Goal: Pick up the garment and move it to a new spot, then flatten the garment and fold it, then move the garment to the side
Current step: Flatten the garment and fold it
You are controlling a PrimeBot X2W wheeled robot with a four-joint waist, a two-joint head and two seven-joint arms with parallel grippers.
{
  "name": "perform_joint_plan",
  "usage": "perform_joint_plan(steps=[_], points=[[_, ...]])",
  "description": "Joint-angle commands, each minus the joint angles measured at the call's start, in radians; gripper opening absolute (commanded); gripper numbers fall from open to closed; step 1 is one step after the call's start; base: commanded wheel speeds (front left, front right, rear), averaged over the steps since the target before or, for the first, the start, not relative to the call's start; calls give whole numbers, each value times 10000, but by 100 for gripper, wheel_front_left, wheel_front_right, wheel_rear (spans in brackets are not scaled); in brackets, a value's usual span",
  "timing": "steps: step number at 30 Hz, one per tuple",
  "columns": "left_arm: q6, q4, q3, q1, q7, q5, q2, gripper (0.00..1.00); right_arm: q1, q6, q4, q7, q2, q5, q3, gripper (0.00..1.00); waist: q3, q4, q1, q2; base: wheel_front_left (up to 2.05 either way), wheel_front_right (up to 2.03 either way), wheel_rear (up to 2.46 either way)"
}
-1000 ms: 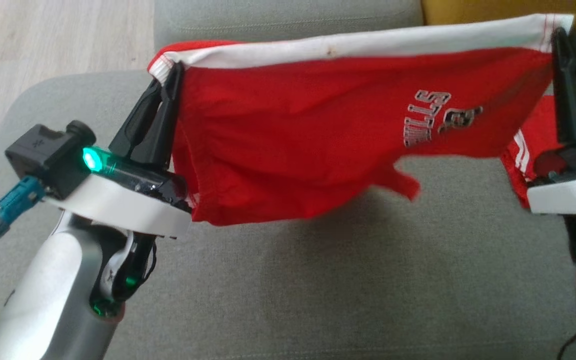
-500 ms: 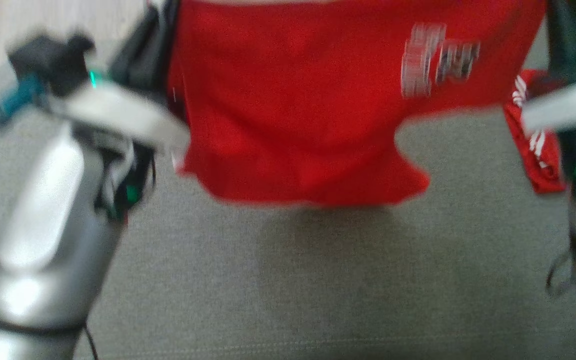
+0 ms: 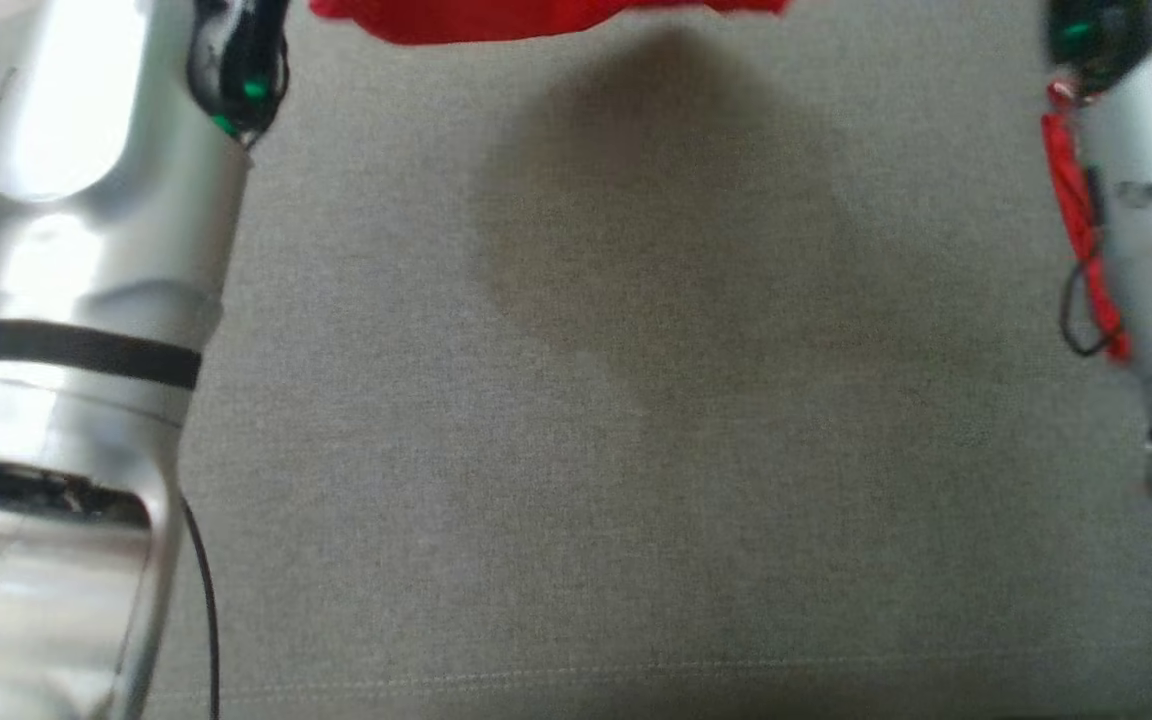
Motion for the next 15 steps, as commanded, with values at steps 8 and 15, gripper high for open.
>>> perform_joint_plan(steps=[8,15], points=[[-259,2554,277,354,-114,-217,-341,0,-78,-9,2862,-54,1023,918,1330,0,495,-136,-1,0,0,0,0],[-366,3639,558,1115,-116,-680,-536,0,594,-9,3773,-167,1269,1992,2108,0,669,-229,-1,0,0,0,0]])
